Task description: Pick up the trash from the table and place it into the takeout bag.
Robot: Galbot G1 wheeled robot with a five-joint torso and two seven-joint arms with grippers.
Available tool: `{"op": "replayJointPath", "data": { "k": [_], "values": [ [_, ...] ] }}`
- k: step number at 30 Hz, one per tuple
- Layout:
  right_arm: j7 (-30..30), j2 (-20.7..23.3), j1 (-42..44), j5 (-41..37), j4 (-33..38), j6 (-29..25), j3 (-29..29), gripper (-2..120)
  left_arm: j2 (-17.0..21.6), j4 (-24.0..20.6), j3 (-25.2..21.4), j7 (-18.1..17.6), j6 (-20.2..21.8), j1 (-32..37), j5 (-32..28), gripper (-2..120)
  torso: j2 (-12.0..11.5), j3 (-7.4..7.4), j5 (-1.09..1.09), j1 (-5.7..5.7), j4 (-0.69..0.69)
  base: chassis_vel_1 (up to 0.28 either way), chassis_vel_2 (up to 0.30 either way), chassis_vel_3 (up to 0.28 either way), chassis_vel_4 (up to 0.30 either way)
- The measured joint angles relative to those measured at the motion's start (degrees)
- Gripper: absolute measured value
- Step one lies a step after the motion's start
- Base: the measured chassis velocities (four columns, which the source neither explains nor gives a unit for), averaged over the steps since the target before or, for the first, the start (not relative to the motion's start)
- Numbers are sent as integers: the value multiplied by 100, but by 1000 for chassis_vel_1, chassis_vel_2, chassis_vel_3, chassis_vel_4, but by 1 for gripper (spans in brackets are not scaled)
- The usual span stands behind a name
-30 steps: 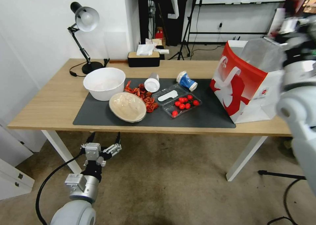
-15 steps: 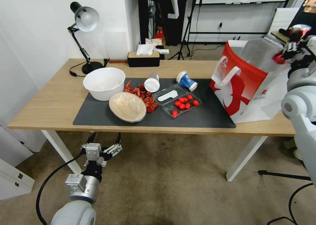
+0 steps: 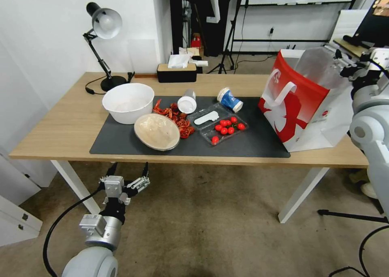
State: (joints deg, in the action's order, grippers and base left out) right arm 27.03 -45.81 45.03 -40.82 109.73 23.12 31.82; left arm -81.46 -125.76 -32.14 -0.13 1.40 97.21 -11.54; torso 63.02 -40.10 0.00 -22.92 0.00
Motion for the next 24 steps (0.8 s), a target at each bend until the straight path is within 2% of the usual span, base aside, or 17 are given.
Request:
{"op": "replayJointPath", "data": {
  "k": [15, 19, 21, 22, 24],
  "values": [
    [-66, -81, 206, -385, 349, -143, 34, 100, 25, -69, -47, 26, 2, 15, -24, 100, 0, 0, 0, 0, 0, 0, 0, 0, 0],
    [-455, -136, 507, -760, 719, -470, 109, 100, 34, -93, -59, 31, 13, 18, -43, 100, 1, 0, -1, 0, 0, 0, 0, 0, 0],
    [-850, -248, 1001, -931, 1167, -852, 191, 100, 36, -100, -75, 31, 17, 19, -71, 100, 0, 0, -4, 0, 1, 0, 0, 0, 0],
    [-850, -248, 1001, -931, 1167, -852, 191, 100, 36, -100, -75, 31, 17, 19, -71, 100, 0, 0, -4, 0, 1, 0, 0, 0, 0],
    [-1062, -441, 1560, -798, 1537, -1109, 217, 100, 39, -100, -83, 31, 19, 17, -89, 100, 0, 0, 0, 1, 0, 0, 0, 0, 0]
  ]
}}
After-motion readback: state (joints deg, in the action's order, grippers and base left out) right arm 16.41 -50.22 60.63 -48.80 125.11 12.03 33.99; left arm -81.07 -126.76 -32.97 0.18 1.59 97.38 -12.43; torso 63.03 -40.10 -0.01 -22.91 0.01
